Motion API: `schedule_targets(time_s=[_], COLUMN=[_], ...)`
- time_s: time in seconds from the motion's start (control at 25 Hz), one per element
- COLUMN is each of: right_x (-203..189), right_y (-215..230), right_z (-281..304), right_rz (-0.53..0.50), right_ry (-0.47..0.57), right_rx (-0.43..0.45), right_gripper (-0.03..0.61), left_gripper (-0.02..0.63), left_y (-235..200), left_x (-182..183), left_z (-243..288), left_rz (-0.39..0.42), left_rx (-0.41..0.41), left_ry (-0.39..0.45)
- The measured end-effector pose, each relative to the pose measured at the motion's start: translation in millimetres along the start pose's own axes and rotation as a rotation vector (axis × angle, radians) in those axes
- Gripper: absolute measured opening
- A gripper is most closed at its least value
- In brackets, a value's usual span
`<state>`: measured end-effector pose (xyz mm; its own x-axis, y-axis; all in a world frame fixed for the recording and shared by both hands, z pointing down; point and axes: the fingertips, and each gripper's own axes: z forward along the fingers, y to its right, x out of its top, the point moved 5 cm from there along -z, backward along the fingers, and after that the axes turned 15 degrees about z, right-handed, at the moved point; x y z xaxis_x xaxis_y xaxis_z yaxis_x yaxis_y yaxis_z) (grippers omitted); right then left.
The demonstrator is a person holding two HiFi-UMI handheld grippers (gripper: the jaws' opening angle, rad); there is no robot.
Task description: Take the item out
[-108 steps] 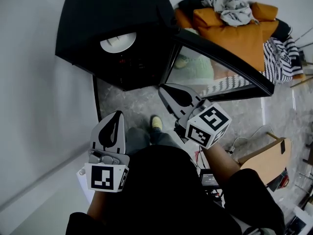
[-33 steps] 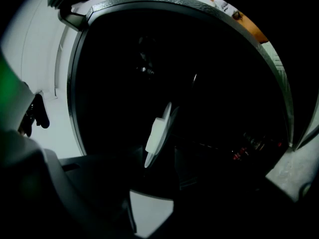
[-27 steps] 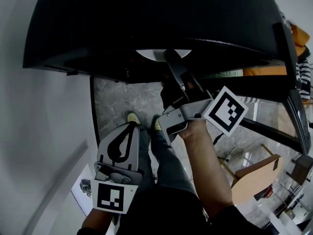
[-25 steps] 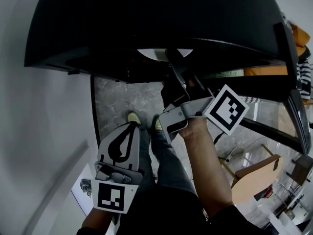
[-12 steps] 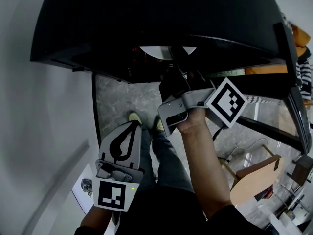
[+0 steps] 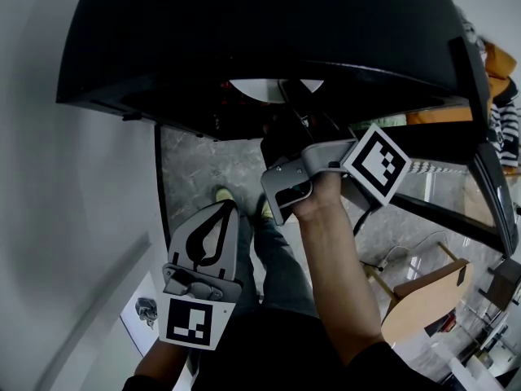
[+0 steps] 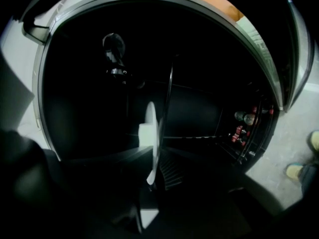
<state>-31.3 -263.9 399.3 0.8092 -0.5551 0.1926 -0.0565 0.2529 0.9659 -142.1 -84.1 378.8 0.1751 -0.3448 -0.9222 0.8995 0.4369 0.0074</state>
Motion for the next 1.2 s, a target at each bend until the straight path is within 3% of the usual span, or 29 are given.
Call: schedule_targets(time_s=[0.36, 1.2], right_x=[-2.4, -5.8], right_y=[1.8, 5.6], right_z=[-3.5, -23.9], right_rz=[0.057, 0.037], right_ry=[0.006, -0.045], right_rx=[0.001, -0.033], right_gripper=[0.025, 0.025], left_gripper=[0.009, 0.009], left_y=[2.6, 13.9], left_x=[3.4, 19.3], left_z=[-2.9, -0.8], left_rz=[0.014, 0.025], left_rx=[-0.008, -0.011], left_ry=[-0.001, 0.02])
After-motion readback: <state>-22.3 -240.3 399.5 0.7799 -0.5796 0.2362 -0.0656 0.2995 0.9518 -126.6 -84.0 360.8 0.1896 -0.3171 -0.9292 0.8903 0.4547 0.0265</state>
